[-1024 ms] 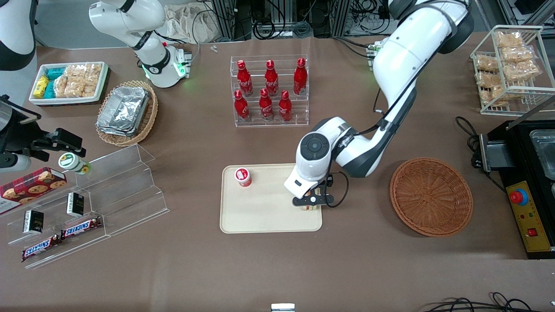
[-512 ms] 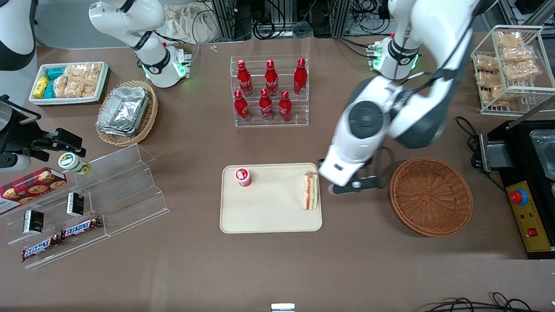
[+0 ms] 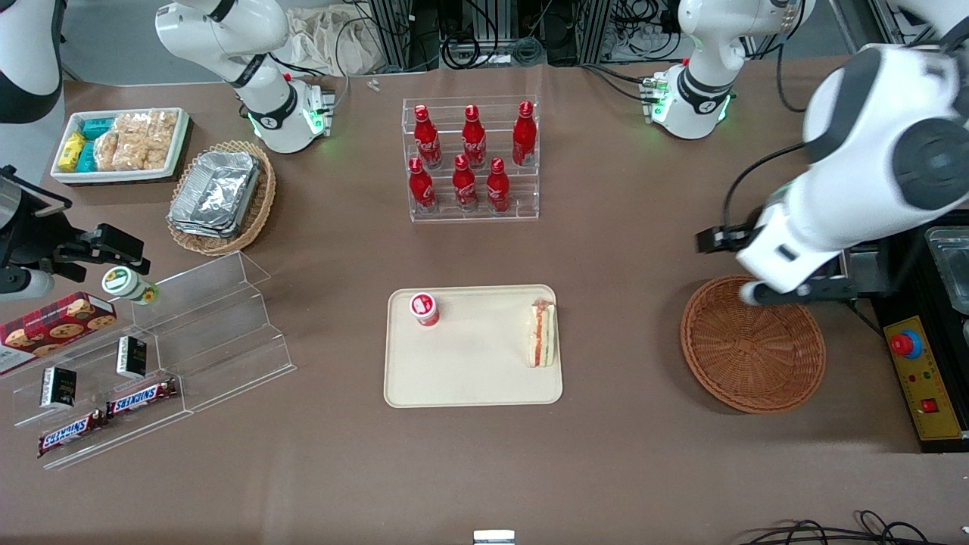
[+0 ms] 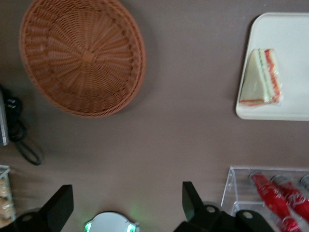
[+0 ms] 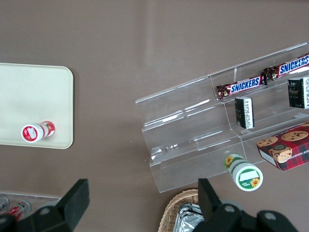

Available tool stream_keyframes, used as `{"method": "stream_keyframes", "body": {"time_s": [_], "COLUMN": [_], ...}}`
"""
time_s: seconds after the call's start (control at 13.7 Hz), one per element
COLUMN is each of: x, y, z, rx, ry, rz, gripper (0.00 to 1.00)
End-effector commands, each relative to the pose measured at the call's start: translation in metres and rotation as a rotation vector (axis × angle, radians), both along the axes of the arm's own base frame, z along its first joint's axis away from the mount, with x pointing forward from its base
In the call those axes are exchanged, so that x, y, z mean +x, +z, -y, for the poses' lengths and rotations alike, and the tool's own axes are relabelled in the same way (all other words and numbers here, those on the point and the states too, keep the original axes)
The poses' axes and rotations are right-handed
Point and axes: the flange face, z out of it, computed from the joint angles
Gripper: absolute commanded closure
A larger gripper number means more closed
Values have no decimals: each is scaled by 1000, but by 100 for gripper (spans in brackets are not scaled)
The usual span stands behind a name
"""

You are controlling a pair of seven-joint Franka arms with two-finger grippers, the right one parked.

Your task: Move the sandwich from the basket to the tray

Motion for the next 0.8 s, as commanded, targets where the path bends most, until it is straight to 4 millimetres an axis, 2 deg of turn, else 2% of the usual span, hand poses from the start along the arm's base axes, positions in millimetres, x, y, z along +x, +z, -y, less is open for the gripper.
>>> {"method": "stream_keyframes", "body": {"time_s": [0.0, 0.15, 0.22, 0.37, 0.66, 0.73], "x": [-33, -47, -42, -24, -24, -25], "y": [39, 59, 61, 77, 84, 84], "z": [-44, -61, -60, -60, -60, -55], "rx": [-44, -39, -36, -55, 30, 38], "ry": [-37, -53, -63, -83, -84, -95], "rz": [-28, -13, -1, 52, 76, 80], "gripper": [0, 0, 0, 0, 0, 0]}}
